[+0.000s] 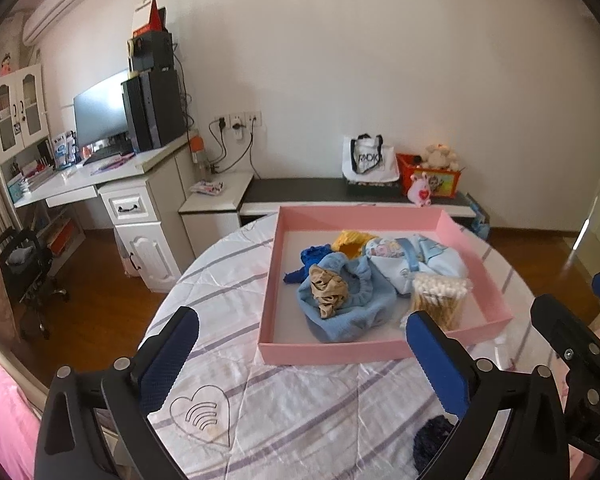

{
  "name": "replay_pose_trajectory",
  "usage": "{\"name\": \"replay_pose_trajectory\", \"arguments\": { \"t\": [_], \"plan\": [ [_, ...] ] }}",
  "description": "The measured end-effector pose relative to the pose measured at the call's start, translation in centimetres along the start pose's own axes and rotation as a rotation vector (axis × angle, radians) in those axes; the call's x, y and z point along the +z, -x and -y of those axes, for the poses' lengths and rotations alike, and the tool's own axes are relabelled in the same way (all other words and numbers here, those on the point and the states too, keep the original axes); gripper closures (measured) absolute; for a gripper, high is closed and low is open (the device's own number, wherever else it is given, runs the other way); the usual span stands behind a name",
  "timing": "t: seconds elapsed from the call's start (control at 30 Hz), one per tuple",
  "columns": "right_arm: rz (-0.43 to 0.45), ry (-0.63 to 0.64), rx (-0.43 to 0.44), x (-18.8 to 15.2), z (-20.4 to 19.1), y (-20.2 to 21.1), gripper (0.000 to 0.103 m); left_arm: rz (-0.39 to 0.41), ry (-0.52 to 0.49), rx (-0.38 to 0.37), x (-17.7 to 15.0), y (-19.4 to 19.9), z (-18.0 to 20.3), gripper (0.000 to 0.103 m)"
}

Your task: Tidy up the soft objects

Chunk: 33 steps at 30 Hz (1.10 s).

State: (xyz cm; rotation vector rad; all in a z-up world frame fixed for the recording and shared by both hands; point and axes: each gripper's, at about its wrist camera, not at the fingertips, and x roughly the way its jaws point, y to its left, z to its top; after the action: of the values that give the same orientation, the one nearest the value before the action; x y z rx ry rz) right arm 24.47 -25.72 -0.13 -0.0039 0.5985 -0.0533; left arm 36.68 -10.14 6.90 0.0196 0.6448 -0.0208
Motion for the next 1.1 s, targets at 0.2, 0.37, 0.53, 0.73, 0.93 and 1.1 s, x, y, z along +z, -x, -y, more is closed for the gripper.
{"name": "replay_pose_trajectory", "arguments": {
  "t": [0.2,0.37,0.53,0.73,0.93,1.1],
  "plan": [
    [0.052,0.007,-0.012,-0.4,0.2,3.3,0.0,0.056,-0.001,-0.012,-1.0,3.8,0.5,0.0],
    [0.11,0.019,-0.011,-0.5,-0.1,6.3,0.0,0.112,-0.001,-0.012,-1.9,7.1,0.6,0.0],
    [0.173,0.031,-0.011,-0.5,-0.6,9.0,0.0,0.175,0.009,-0.016,-2.9,10.5,0.3,0.0],
    [0.252,0.058,-0.002,-0.8,-1.3,12.3,0.0,0.238,0.02,-0.011,-4.3,13.7,0.0,0.0],
    [0.321,0.069,0.004,-1.0,-1.8,15.0,0.0,0.305,0.03,-0.001,-5.5,16.3,-0.2,0.0],
    [0.359,0.072,0.012,-1.2,-1.9,16.6,0.0,0.342,0.023,0.008,-6.6,17.8,0.0,0.0]
  ]
}}
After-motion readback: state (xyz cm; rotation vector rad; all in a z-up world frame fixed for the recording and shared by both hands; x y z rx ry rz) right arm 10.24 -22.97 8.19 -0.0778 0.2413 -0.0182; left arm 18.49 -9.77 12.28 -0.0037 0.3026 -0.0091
